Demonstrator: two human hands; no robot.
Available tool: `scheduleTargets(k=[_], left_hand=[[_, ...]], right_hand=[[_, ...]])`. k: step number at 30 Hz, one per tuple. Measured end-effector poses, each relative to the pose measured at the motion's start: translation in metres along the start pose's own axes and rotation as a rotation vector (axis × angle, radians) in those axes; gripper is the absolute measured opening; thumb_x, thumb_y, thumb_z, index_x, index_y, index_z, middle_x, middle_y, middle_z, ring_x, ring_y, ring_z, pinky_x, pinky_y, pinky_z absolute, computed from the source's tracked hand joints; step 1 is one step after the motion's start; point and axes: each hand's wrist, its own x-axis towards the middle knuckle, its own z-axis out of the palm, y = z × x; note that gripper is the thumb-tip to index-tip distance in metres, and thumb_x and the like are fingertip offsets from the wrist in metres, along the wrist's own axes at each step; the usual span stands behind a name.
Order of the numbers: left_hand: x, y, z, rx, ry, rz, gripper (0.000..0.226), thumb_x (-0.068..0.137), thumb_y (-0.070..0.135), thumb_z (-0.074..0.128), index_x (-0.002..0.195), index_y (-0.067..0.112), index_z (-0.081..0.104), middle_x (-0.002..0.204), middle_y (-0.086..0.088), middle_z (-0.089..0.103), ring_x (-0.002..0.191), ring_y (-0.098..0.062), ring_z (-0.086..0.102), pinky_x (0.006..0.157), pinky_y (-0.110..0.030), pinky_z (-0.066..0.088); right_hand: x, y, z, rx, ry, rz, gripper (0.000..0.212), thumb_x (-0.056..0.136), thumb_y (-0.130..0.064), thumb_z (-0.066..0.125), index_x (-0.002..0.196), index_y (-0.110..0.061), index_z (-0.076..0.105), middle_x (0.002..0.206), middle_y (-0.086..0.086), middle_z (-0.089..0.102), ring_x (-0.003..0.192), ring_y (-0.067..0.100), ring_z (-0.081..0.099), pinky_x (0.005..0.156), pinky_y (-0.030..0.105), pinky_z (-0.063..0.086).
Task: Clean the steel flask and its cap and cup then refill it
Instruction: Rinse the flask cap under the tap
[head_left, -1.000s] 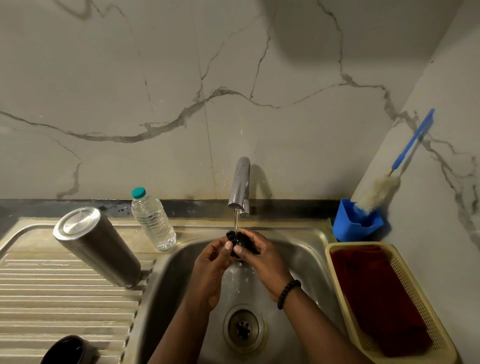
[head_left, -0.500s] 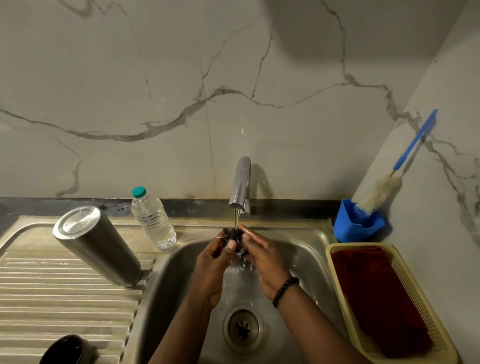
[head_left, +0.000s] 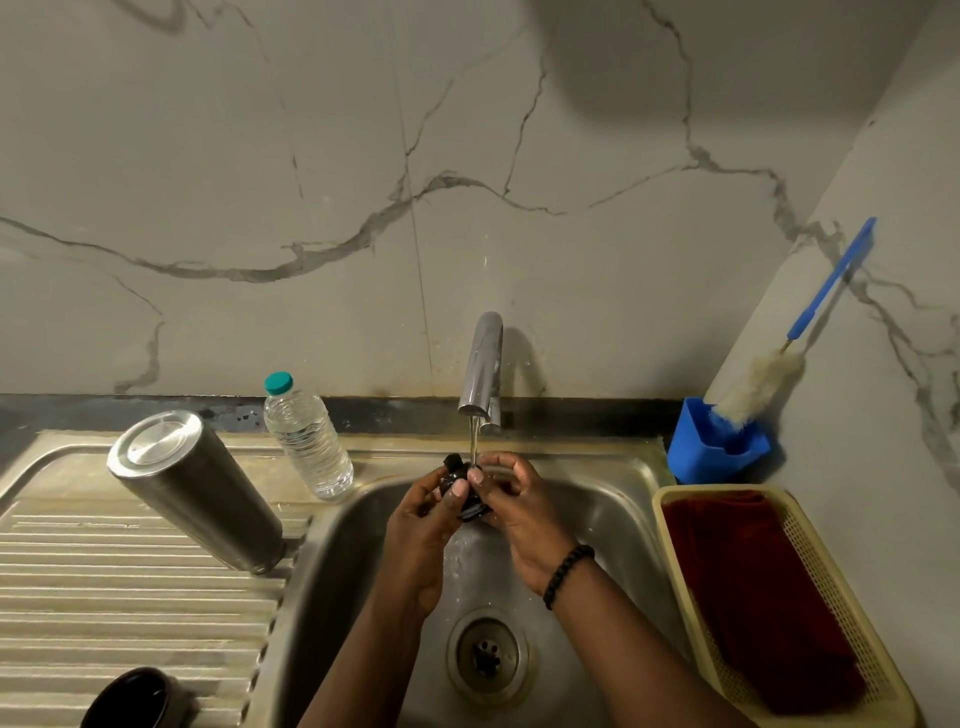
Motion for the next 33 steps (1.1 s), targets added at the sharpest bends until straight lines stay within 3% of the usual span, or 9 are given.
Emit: scheduleTargets(k=[5,8,13,18,22,24,28,33], left_hand=[[-0.002,-0.002,-0.002,0.042,-0.004,0.036,0.037,0.095,0.010,0.061,0.132,0.008,0.060,0.120,-0.013,0.072,0.115,-0.027,0.068,0.086,-0.029,0.059],[-0.004,-0.002,0.001,0.059,0.007,0.034,0.041,0.092,0.011,0.064,0.133,0.009,0.060,0.120,-0.012,0.072,0.115,-0.024,0.068,0.087,-0.028,0.058],[-0.001,0.003,-0.001,0.090,0.003,0.042,0.039,0.092,0.020,0.060,0.130,0.010,0.063,0.119,-0.012,0.073,0.115,-0.025,0.067,0.094,-0.034,0.054],[-0.002,0.005,0.002,0.160,-0.054,0.057,0.031,0.102,0.013,0.051,0.130,0.011,0.063,0.118,-0.011,0.073,0.110,-0.021,0.070,0.081,-0.024,0.058],[-0.002,-0.002,0.007,0.155,0.011,0.036,0.028,0.103,0.020,0.050,0.126,0.011,0.063,0.115,-0.011,0.073,0.108,-0.023,0.070,0.079,-0.025,0.059],[-0.003,-0.003,0.010,0.135,0.028,0.027,0.027,0.103,0.020,0.049,0.122,0.008,0.065,0.111,-0.011,0.075,0.104,-0.021,0.071,0.077,-0.024,0.059],[0.000,-0.002,0.006,0.160,0.091,0.031,0.033,0.103,0.030,0.046,0.119,0.011,0.067,0.106,-0.008,0.076,0.102,-0.021,0.072,0.076,-0.023,0.057],[-0.002,-0.003,0.009,0.184,0.086,0.048,0.032,0.100,0.030,0.052,0.121,0.011,0.066,0.109,-0.009,0.075,0.102,-0.021,0.072,0.080,-0.028,0.058]], right_hand=[[-0.006,-0.005,0.003,-0.027,-0.081,0.013,0.019,0.095,-0.019,0.060,0.109,-0.031,0.067,0.107,-0.007,0.073,0.104,0.010,0.067,0.085,0.028,0.056],[-0.008,-0.007,0.005,-0.050,-0.085,0.015,0.022,0.097,-0.017,0.057,0.105,-0.035,0.067,0.106,-0.009,0.072,0.105,0.008,0.066,0.088,0.028,0.055],[-0.006,-0.007,-0.002,0.001,-0.053,0.092,0.022,0.102,-0.024,0.048,0.114,-0.022,0.067,0.108,0.001,0.073,0.102,0.014,0.069,0.087,0.030,0.057],[-0.004,-0.005,0.001,-0.126,-0.034,0.036,0.027,0.090,-0.027,0.068,0.115,-0.023,0.058,0.113,-0.002,0.067,0.101,0.012,0.067,0.083,0.030,0.059],[-0.005,-0.005,0.001,-0.103,0.006,0.034,0.051,0.077,-0.031,0.080,0.117,-0.021,0.049,0.115,0.002,0.064,0.103,0.014,0.065,0.085,0.032,0.058],[-0.007,-0.004,0.000,-0.103,-0.034,0.042,0.059,0.073,-0.040,0.076,0.121,-0.020,0.047,0.119,0.001,0.062,0.107,0.014,0.063,0.089,0.031,0.057],[-0.008,0.000,0.001,-0.056,-0.100,0.053,0.023,0.100,-0.035,0.047,0.118,-0.025,0.058,0.112,-0.003,0.067,0.104,0.012,0.066,0.090,0.030,0.056],[0.000,0.006,-0.002,-0.096,0.030,0.009,0.018,0.092,-0.018,0.065,0.110,-0.019,0.062,0.111,0.002,0.070,0.101,0.014,0.068,0.088,0.036,0.058]])
